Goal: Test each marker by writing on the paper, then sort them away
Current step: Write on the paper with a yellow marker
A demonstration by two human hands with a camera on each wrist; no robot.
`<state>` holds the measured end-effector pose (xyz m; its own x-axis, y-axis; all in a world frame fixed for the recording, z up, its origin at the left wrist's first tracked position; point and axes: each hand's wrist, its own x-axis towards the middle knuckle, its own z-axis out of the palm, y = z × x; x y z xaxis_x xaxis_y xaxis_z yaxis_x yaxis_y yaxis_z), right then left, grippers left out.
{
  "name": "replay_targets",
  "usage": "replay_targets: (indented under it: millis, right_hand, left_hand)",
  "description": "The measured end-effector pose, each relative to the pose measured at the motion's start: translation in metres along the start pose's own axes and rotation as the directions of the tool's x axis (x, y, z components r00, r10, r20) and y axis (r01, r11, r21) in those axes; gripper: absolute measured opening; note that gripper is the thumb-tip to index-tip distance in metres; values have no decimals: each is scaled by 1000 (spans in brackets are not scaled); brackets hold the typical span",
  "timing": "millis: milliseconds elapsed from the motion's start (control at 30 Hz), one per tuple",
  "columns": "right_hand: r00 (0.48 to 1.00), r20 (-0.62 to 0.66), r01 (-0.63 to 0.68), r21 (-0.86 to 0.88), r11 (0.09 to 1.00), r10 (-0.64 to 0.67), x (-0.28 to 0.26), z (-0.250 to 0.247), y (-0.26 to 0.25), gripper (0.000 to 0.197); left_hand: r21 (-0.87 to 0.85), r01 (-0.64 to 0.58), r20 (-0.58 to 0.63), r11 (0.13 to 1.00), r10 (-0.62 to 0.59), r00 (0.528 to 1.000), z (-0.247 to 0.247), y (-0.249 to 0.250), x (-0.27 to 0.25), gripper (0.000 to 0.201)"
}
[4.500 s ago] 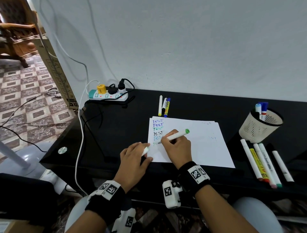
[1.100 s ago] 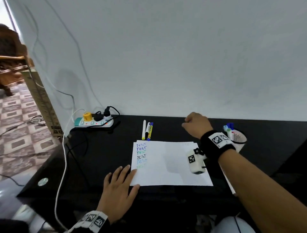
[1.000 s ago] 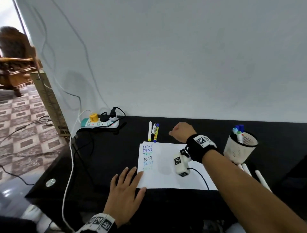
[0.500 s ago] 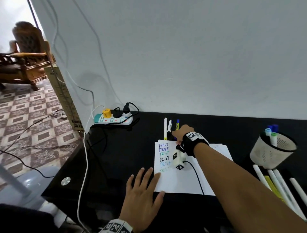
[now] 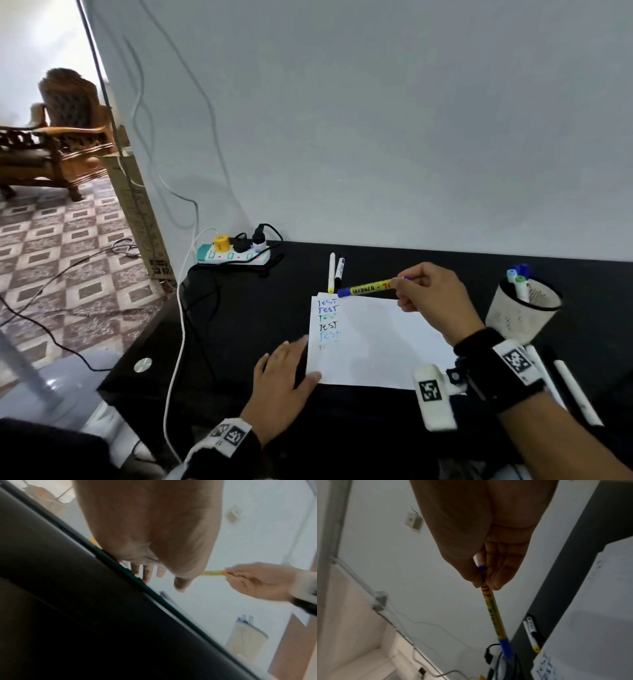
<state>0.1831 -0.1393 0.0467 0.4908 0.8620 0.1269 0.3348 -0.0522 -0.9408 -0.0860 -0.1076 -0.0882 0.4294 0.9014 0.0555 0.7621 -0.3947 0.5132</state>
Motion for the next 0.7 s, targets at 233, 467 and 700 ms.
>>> replay_targets:
  millis: [233,467,700]
  right_hand:
    - [963,269,3,66,998,-20,-73,-31,-27,4]
    - [952,307,-53,217,975,-17,-106,-5,-18,9]
    - [908,416,-155,220,963,51,-122,21,-14,29]
  left_hand:
    - [-299,-161,-16,941,164,986,-42,51,-30,48]
    - [-292,-252,1,923,264,965,-60,85,-67,20]
    - [-439,-275,66,855,337,939,-72,98,-87,40]
